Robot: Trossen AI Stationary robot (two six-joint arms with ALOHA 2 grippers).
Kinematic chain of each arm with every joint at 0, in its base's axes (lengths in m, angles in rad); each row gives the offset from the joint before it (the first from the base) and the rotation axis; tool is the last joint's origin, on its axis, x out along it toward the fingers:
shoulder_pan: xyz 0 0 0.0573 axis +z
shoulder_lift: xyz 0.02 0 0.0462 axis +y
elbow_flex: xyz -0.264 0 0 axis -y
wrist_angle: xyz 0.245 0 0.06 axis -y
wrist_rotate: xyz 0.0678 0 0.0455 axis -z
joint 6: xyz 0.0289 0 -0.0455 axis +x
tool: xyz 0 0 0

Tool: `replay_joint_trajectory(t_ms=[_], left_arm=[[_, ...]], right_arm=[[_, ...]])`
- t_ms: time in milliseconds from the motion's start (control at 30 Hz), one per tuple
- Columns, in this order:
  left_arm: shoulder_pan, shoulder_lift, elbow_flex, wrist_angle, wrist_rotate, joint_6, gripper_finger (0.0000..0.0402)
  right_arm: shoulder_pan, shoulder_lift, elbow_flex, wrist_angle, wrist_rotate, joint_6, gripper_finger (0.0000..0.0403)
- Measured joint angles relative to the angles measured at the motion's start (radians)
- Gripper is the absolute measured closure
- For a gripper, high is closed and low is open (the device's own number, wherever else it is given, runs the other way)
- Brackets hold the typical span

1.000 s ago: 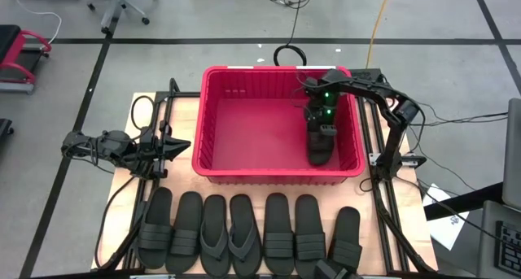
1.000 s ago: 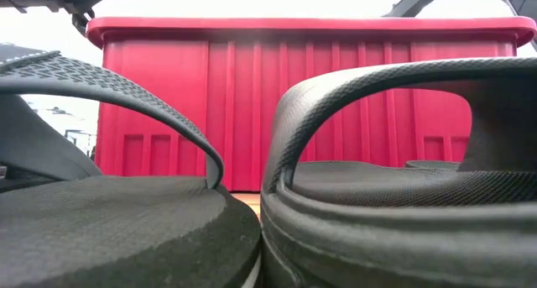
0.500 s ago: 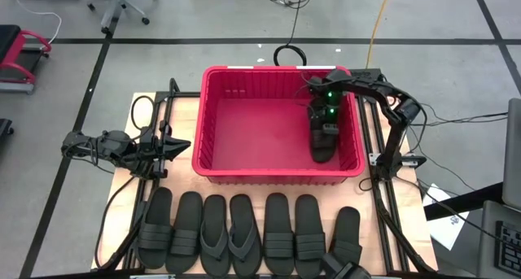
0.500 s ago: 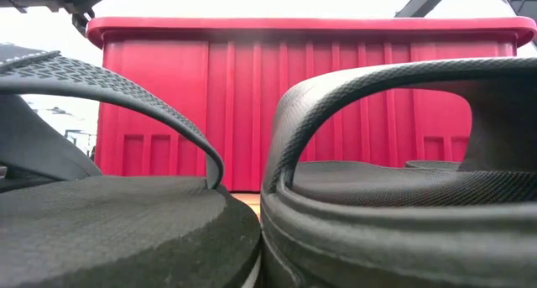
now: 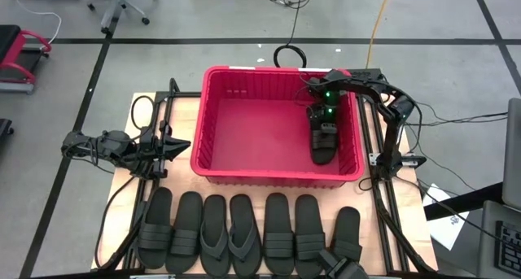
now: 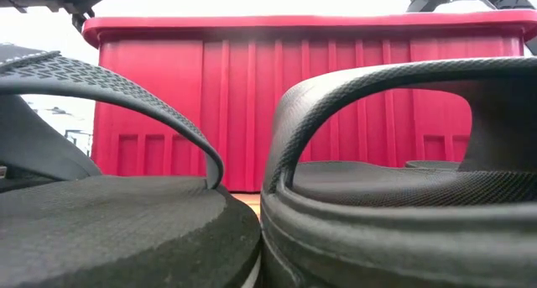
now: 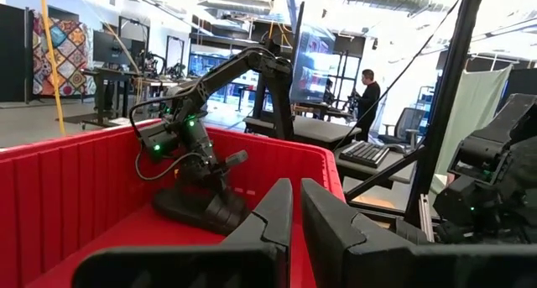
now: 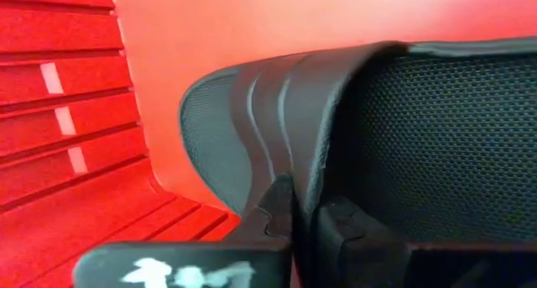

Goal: Pick and place slides into bin
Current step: Put the black slipper into the red bin

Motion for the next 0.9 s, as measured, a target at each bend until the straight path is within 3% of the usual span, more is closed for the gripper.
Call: replay_joint_trajectory(t_ms=[333, 700, 900], left_arm=[[0.0, 0.0, 0.0, 0.0, 0.0, -0.001, 0.0376], [0.0, 0.0, 0.0, -0.001, 0.0, 0.0, 0.0376], [0.0, 0.0, 0.0, -0.001, 0.0, 0.001, 0.0376]], right_arm=[[0.0, 0.002, -0.001, 0.034, 0.048, 0.028, 0.0378], [-0.001, 0.003, 0.002, 0.039, 0.064, 0.111, 0.0281], [0.0, -0.041, 0.003, 0.046, 0.067, 0.123, 0.0248]])
